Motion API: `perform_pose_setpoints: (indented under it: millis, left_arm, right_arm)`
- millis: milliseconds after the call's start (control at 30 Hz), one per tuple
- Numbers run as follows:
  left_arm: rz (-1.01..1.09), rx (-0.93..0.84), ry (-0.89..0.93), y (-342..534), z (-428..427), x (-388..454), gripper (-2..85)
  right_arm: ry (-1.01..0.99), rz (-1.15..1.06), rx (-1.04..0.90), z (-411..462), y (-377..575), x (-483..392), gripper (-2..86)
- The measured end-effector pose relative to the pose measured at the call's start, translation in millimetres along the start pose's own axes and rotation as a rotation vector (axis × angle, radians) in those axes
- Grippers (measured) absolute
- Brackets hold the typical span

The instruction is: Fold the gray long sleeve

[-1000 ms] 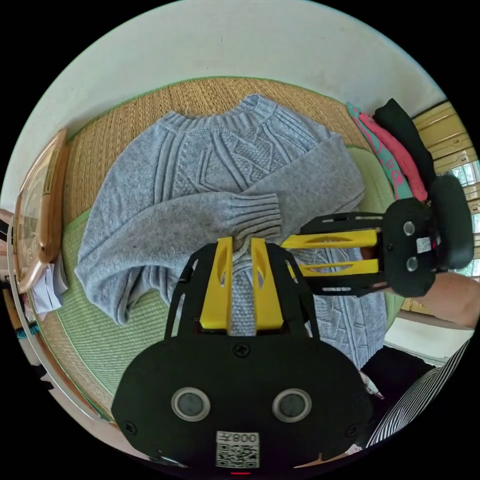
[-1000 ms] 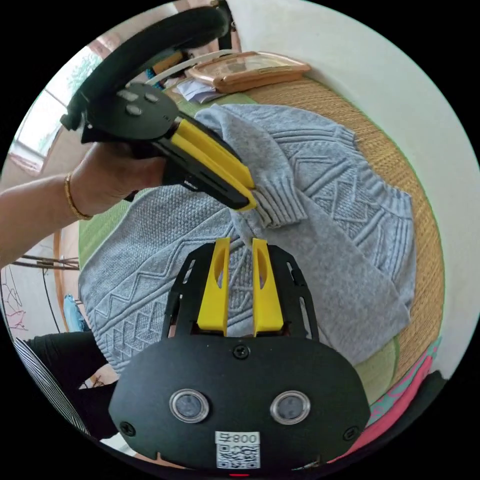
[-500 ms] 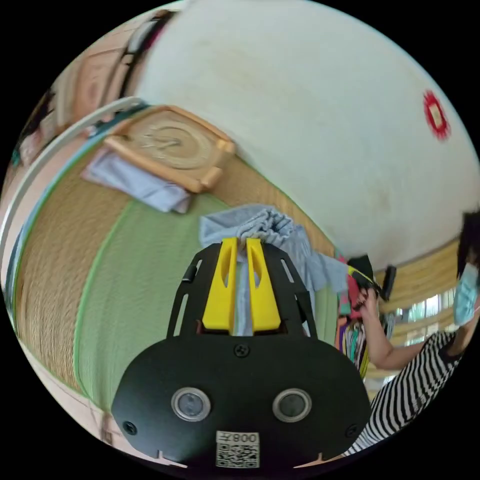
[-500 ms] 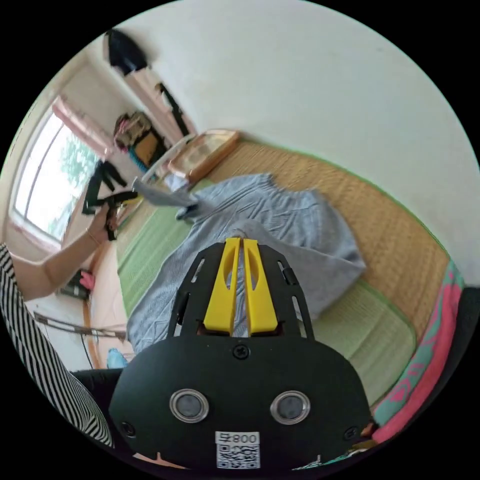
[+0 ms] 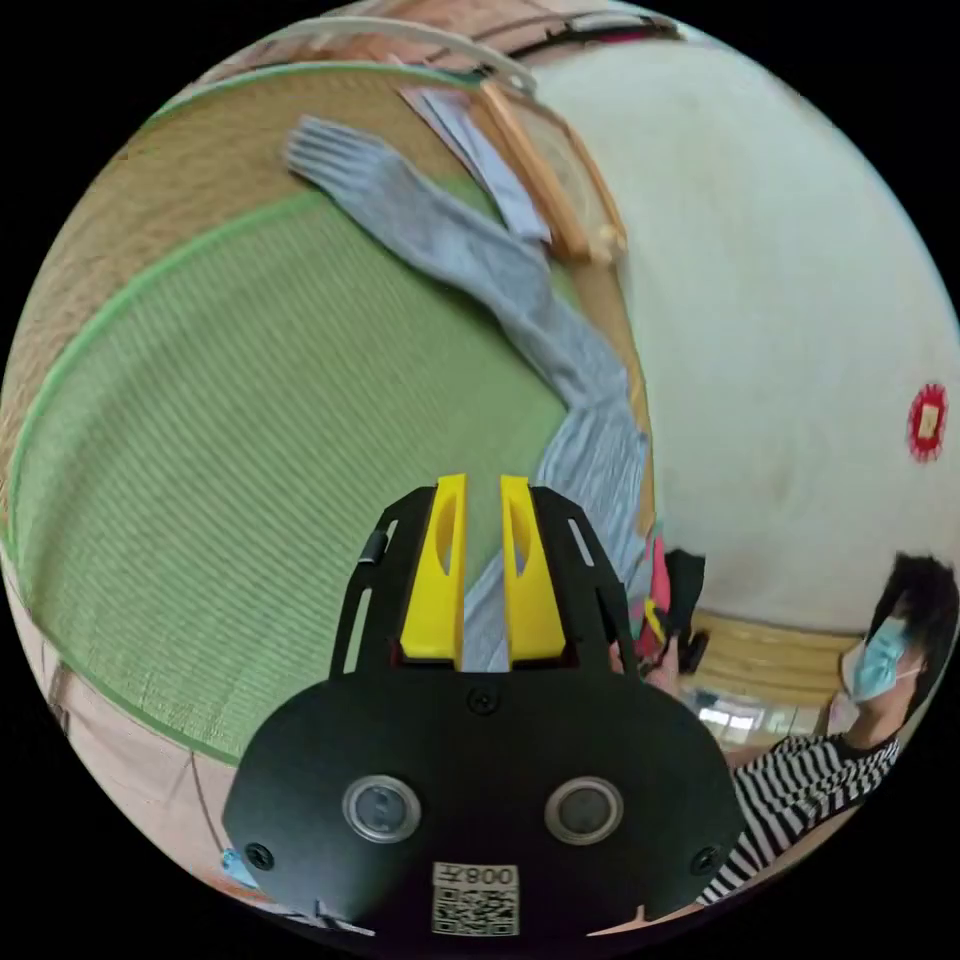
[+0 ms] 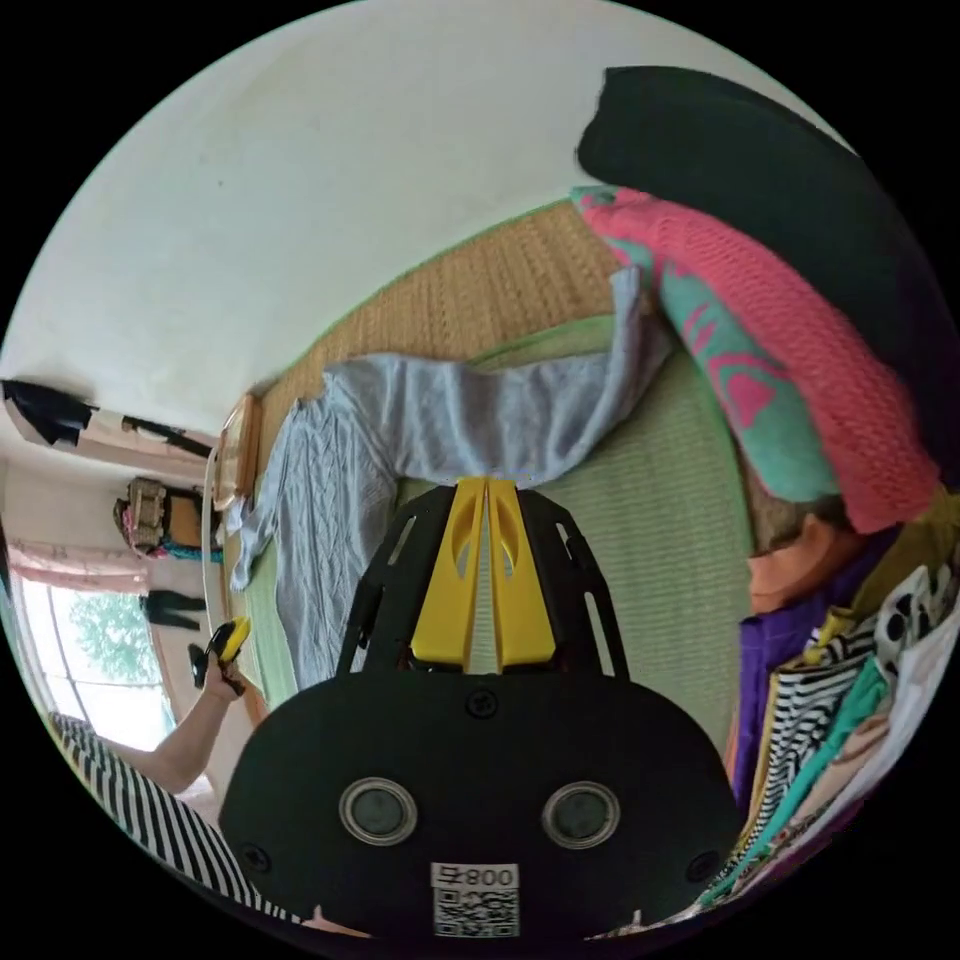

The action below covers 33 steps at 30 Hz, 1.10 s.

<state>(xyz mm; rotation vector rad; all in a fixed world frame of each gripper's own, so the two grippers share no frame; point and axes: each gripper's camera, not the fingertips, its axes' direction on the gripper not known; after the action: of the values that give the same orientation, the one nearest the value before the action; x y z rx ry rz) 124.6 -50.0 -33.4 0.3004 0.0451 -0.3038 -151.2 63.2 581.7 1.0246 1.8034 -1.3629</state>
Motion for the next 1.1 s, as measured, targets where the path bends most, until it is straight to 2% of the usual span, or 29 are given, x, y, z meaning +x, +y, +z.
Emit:
perform_pose_setpoints:
  millis: [133, 233, 300, 367, 433, 667, 733, 767, 900, 1100]
  left_arm:
    - [0.203, -0.224, -0.067, -10, 54, 40, 5.8]
    - [0.293, -0.298, -0.11, -23, 85, 65, 5.3]
    - [0.346, -0.307, -0.156, -33, 97, 78, 4.9]
    - [0.409, -0.347, -0.288, -45, 112, 90, 4.3]
    - [0.433, -0.359, -0.299, -51, 117, 95, 3.9]
    - [0.387, -0.32, -0.291, -69, 128, 103, 3.4]
    - [0.41, -0.33, -0.314, -75, 134, 110, 3.3]
    - [0.427, -0.336, -0.331, -78, 138, 115, 3.4]
    - [0.46, -0.326, -0.353, -85, 145, 130, 3.6]
    - [0.551, -0.215, -0.292, -98, 146, 167, 3.7]
  right_arm:
    - [0.001, -0.297, -0.221, 51, -3, -76, -0.4]
    - [0.108, -0.47, -0.253, 74, -3, -120, -0.5]
    - [0.16, -0.488, -0.229, 80, -14, -131, -0.5]
    - [0.166, -0.48, -0.193, 80, -32, -136, -0.6]
    - [0.211, -0.454, -0.156, 79, -55, -134, -0.6]
    - [0.287, -0.424, -0.218, 88, -96, -116, -0.3]
    - [0.46, -0.503, -0.213, 83, -112, -121, -0.2]
    - [0.486, -0.526, -0.22, 83, -117, -121, -0.1]
    - [0.376, -0.491, -0.279, 74, -153, -118, -0.1]
    - [0.244, -0.436, -0.175, 41, -144, -127, 0.0]
